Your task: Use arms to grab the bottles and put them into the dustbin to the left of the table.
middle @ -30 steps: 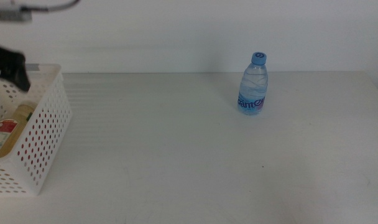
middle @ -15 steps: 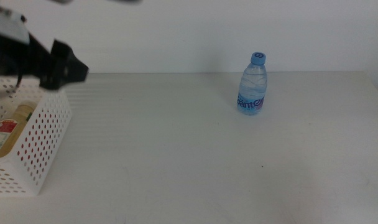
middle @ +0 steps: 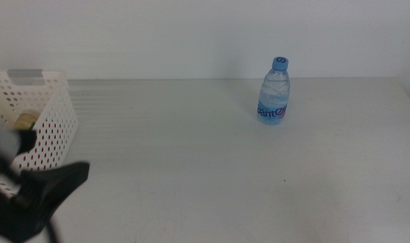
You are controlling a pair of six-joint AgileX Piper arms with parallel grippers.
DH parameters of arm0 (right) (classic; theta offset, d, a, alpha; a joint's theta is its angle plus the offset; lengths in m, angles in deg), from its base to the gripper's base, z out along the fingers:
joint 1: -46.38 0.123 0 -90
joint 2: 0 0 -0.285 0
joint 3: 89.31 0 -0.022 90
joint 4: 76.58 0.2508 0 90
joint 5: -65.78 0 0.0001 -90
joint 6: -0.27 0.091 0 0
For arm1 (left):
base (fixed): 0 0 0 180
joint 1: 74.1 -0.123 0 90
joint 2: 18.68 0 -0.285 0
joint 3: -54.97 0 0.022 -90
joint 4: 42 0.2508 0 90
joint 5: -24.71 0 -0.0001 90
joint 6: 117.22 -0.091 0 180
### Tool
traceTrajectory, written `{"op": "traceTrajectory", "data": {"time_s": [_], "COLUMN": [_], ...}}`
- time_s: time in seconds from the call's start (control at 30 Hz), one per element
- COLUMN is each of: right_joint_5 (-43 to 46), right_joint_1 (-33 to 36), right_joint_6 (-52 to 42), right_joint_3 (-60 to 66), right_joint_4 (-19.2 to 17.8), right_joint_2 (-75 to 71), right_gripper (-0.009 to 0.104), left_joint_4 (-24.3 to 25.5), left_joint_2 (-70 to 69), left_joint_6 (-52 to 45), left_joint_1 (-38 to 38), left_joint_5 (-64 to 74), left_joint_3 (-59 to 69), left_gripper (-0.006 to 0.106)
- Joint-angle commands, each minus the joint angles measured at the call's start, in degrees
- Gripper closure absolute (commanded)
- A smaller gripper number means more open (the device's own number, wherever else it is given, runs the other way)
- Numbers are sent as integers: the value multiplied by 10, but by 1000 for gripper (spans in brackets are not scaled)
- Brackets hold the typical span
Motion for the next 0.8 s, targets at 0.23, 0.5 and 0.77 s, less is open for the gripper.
{"op": "traceTrajectory", "data": {"time_s": [0.23,0.5,0.77], "right_joint_5": [44,44,44], "right_joint_1": [-5,-5,-5], "right_joint_6": [-7,-7,-7], "right_joint_3": [-5,-5,-5], "right_joint_4": [-2,-2,-2], "right_joint_2": [-16,-16,-16], "right_gripper": [8,8,8], "left_joint_4": [-26,40,133], "left_joint_2": [-84,-86,-86], "left_joint_6": [5,94,185], "left_joint_1": [3,45,141], "left_joint_5": [-43,-46,-105], "left_joint_3": [27,44,78], "left_gripper": [10,10,10]}}
